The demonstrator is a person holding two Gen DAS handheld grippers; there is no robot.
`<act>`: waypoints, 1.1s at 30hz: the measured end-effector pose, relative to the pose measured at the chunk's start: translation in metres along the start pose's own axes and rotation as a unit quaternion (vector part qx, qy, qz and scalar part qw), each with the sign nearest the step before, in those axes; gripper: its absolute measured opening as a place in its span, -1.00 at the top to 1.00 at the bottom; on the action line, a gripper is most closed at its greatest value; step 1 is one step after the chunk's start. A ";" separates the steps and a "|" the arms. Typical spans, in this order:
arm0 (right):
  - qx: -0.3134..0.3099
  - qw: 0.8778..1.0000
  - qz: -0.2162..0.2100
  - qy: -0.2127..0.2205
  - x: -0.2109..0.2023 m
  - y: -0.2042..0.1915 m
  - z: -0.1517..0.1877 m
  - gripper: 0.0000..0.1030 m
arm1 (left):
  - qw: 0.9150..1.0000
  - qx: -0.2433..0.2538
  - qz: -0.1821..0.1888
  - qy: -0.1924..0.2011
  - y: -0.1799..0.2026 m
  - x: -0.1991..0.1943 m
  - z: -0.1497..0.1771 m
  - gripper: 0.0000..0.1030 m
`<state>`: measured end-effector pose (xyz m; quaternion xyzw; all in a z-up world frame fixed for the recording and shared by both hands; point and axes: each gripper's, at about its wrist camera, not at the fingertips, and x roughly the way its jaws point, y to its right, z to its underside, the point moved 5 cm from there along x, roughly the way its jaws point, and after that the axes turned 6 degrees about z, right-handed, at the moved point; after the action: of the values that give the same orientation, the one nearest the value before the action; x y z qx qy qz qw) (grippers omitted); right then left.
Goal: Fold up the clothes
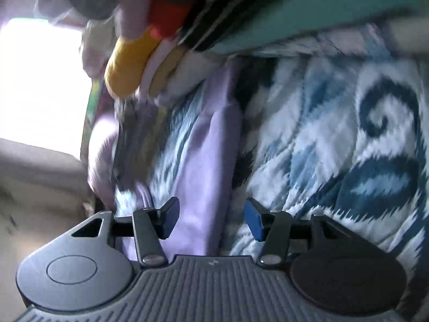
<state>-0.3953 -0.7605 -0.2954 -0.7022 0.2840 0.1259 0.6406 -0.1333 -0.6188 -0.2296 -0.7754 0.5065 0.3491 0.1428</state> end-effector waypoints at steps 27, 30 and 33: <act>-0.028 0.993 -0.050 0.099 0.017 0.010 -0.022 0.09 | 0.998 -0.032 -0.022 0.042 -0.046 0.010 -0.077 0.73; -0.053 0.992 -0.036 0.107 0.020 0.002 -0.022 0.08 | 0.997 -0.035 -0.017 0.069 -0.028 -0.032 -0.050 0.73; -0.065 0.990 -0.023 0.120 0.023 -0.003 -0.020 0.08 | 0.997 -0.028 0.016 0.071 0.002 -0.044 -0.026 0.73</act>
<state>-0.3787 -0.7857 -0.3028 -0.7585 0.3341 0.0441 0.5578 -0.1353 -0.6039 -0.1806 -0.7936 0.5177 0.3098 0.0791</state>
